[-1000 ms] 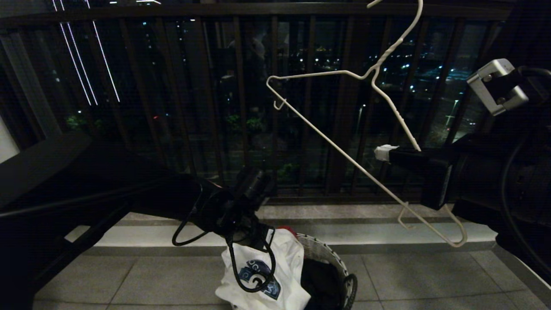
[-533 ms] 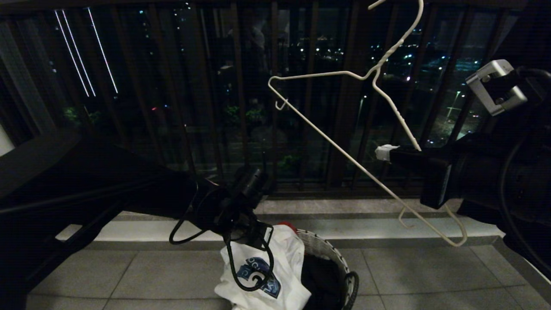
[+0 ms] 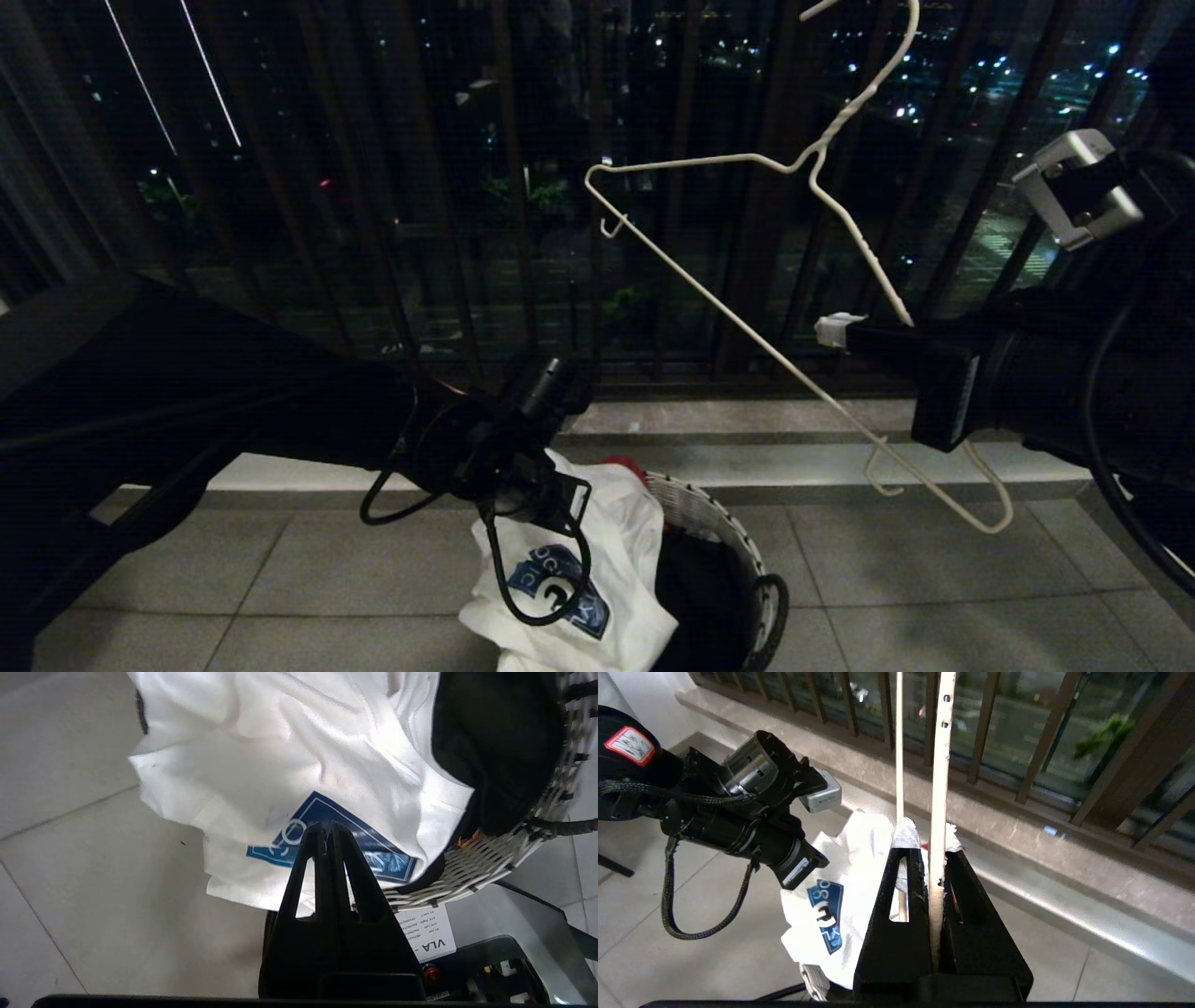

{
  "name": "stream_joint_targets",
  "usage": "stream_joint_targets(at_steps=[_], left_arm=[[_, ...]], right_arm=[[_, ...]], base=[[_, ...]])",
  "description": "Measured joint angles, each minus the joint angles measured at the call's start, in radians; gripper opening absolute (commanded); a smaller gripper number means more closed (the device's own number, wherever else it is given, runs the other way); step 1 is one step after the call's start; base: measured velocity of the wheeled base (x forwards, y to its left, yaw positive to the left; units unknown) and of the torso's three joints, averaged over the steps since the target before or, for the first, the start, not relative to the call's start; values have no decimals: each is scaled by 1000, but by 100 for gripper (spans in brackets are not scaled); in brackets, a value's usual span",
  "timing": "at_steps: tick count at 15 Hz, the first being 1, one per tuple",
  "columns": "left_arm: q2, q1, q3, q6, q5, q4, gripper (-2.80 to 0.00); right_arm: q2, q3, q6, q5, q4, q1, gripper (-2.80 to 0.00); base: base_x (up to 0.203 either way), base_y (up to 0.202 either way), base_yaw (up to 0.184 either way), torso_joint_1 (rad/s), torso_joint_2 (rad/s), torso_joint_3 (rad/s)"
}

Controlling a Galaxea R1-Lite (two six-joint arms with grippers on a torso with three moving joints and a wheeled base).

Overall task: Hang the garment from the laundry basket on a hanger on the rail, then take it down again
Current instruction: Pick up clothes from the basket

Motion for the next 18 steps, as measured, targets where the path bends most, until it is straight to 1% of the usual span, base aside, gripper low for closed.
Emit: stream_joint_targets(at_steps=[18], left_arm=[[-80, -1, 5, 8, -2, 3, -280]], right_arm=[[2, -1, 0, 0, 0, -12, -280]], base=[[0, 0, 0, 1, 3, -190]])
